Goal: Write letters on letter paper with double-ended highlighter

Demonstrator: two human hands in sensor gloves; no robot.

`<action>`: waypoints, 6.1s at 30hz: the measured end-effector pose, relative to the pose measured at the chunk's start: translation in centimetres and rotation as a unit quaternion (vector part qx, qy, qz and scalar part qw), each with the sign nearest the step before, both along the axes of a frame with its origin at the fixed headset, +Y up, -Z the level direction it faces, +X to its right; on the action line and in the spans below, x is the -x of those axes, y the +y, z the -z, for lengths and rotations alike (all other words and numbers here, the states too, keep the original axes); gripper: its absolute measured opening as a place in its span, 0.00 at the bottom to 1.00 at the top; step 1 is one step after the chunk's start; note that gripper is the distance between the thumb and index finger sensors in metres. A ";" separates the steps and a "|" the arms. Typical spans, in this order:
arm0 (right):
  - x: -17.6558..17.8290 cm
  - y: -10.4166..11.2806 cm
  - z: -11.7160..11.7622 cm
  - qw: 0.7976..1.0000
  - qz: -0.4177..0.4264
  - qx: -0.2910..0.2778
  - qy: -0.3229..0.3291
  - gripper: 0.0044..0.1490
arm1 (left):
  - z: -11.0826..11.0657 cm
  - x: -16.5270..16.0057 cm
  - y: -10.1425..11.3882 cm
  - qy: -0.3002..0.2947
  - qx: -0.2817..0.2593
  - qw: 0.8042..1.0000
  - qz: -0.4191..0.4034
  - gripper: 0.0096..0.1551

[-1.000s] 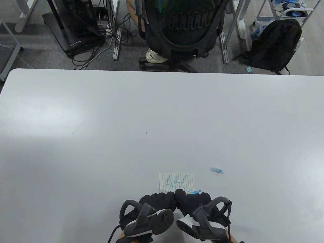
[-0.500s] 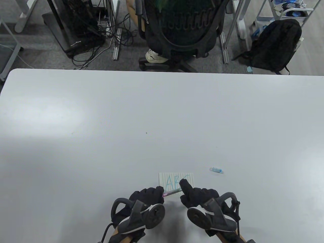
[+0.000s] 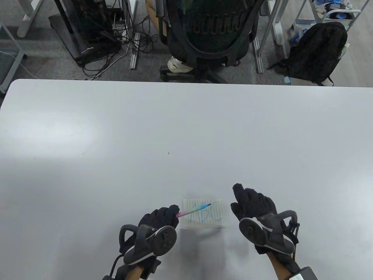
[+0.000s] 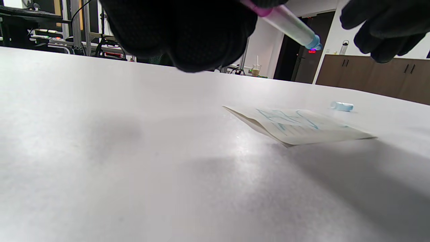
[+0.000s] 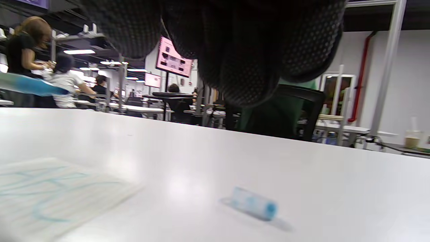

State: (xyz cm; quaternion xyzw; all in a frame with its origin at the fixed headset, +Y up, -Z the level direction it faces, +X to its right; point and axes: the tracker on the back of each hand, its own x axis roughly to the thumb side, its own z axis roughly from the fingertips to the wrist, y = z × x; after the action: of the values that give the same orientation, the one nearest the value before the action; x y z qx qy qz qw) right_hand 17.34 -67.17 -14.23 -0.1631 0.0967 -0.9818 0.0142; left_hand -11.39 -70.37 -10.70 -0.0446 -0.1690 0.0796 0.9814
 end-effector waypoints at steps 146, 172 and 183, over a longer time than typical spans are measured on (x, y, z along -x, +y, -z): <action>-4.1 -6.1 0.5 0.981 -0.056 0.111 -0.147 0.29 | -0.5 -0.5 -0.7 -0.013 0.003 0.999 0.042 0.42; -3.9 -2.2 -2.2 0.993 0.002 0.087 -0.085 0.37 | -0.2 0.0 -0.7 0.002 0.007 0.998 0.056 0.41; -6.7 -2.8 -3.8 0.995 -0.025 0.053 -0.076 0.40 | 0.0 0.9 -0.6 0.028 -0.004 0.996 0.082 0.42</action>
State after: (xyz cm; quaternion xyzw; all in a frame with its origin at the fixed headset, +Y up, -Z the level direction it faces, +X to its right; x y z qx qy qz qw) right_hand 24.06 -69.95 -10.47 -0.0913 0.0395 -0.9943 0.0371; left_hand -12.26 -70.96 -10.69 -0.0519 -0.1375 -0.0005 0.9891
